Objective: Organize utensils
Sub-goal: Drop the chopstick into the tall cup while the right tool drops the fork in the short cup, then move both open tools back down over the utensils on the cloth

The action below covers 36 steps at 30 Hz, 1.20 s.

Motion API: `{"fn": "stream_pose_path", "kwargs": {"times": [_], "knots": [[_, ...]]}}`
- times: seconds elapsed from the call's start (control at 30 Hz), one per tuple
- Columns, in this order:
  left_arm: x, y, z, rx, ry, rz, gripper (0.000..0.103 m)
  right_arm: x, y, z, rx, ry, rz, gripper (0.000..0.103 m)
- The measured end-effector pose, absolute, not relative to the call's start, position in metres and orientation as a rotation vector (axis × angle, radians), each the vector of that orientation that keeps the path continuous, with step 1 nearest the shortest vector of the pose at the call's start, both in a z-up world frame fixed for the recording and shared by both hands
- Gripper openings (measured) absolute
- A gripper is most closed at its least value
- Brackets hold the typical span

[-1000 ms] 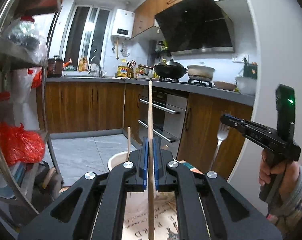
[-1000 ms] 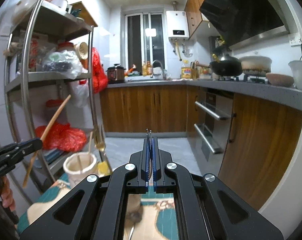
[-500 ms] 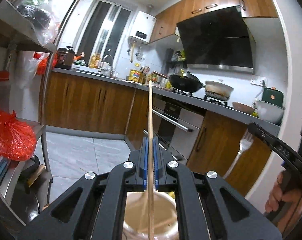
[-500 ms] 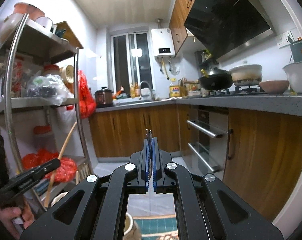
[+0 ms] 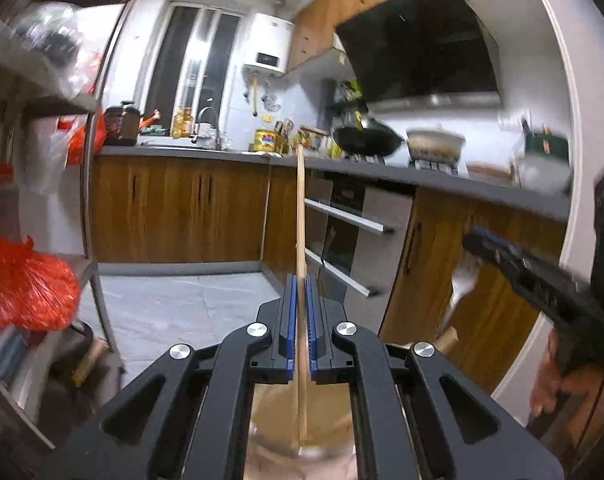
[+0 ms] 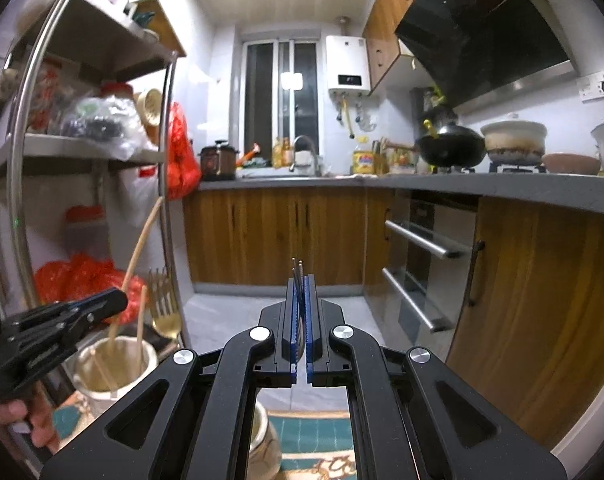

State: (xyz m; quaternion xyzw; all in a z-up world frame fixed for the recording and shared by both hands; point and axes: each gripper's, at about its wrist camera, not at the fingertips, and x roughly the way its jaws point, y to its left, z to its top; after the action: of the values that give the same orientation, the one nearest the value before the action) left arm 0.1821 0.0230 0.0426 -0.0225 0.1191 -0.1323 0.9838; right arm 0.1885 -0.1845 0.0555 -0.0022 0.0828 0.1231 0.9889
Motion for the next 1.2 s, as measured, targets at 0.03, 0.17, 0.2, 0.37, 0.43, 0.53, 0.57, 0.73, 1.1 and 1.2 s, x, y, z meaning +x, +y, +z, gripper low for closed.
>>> {"fn": "stream_pose_path", "kwargs": {"times": [0.03,0.17,0.2,0.37,0.43,0.53,0.57,0.73,1.1,1.2], "knots": [[0.18,0.022,0.042,-0.027,0.246,-0.264,0.004,0.189,-0.184,0.055,-0.009,0.17,0.249,0.004],[0.175,0.02,0.043,0.001,0.27,-0.29,0.004,0.191,-0.179,0.051,-0.023,0.189,0.252,0.004],[0.175,0.02,0.043,0.003,0.272,-0.294,0.004,0.191,-0.179,0.049,-0.023,0.195,0.253,0.004],[0.175,0.015,0.041,0.02,0.286,-0.296,0.009,0.196,-0.176,0.042,-0.033,0.222,0.26,0.004],[0.175,0.015,0.04,0.024,0.29,-0.291,0.021,0.198,-0.176,0.04,-0.039,0.23,0.254,0.004],[0.173,0.017,0.04,0.017,0.29,-0.283,0.028,0.203,-0.178,0.036,-0.031,0.254,0.244,0.004],[0.174,0.017,0.04,0.017,0.292,-0.28,0.029,0.204,-0.178,0.036,-0.027,0.258,0.246,0.004],[0.172,0.021,0.042,0.007,0.287,-0.268,0.041,0.209,-0.176,0.03,-0.03,0.286,0.258,0.004],[0.163,0.026,0.043,0.01,0.304,-0.244,0.049,0.206,-0.181,0.032,-0.011,0.286,0.28,0.063],[0.155,0.029,0.044,0.006,0.296,-0.235,0.062,0.2,-0.192,0.038,0.027,0.288,0.296,0.083]]}}
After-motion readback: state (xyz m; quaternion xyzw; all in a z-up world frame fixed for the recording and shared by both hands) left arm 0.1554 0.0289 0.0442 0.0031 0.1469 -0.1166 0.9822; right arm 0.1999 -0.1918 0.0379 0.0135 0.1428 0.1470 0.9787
